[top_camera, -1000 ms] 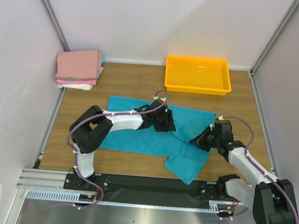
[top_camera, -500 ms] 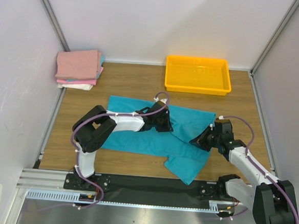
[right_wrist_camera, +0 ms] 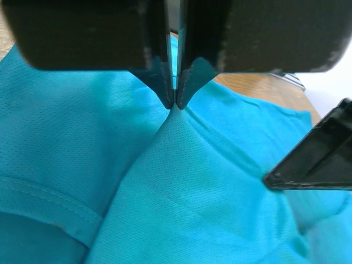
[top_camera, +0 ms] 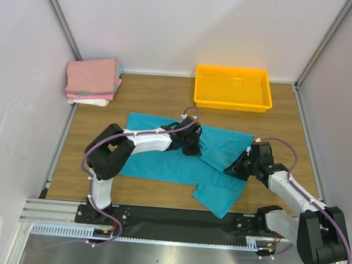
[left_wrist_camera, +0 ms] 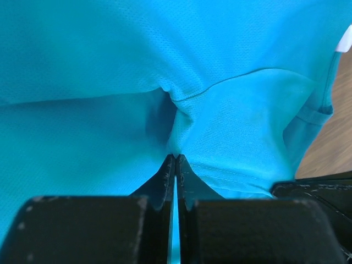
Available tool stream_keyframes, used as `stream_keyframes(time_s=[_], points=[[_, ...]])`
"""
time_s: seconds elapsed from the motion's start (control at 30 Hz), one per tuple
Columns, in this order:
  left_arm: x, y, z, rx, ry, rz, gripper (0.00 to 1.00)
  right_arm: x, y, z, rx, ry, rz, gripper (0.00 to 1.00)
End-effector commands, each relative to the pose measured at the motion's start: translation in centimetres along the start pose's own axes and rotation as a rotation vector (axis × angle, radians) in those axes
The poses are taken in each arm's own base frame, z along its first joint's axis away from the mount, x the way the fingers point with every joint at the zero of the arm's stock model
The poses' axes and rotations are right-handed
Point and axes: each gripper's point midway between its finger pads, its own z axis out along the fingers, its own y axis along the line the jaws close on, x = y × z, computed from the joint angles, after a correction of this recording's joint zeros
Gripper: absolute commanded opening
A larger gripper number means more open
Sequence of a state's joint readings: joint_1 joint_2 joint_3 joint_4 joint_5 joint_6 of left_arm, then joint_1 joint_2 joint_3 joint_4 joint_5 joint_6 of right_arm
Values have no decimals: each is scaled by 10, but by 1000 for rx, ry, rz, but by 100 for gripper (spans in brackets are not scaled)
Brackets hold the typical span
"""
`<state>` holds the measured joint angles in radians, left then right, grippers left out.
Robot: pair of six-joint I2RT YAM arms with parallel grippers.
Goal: Fold and stack the t-shirts
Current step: Fold the tshirt
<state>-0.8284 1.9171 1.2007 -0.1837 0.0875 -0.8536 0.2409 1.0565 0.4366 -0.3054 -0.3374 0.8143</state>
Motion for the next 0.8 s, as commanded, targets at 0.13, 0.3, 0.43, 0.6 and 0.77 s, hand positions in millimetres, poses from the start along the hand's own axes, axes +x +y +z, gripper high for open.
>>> stream_keyframes(time_s=[0.13,0.3,0.43,0.6,0.77], points=[[-8,-18,-22,15,17,44,28,7,-1,-15,73,99,-99,49],[-54,-34,-75,14,-110,124,68,-46,26,-44,96,-29,-145,63],[-108,-18,-114,-6,-239,109,73,-114,53,-55,39,-201,-126,63],[-160,61,-130,-153,-341,31,74,-164,49,-25,69,-282,-151,63],[-181,126,-127,-236,-377,-55,75,-189,38,10,94,-308,-160,63]])
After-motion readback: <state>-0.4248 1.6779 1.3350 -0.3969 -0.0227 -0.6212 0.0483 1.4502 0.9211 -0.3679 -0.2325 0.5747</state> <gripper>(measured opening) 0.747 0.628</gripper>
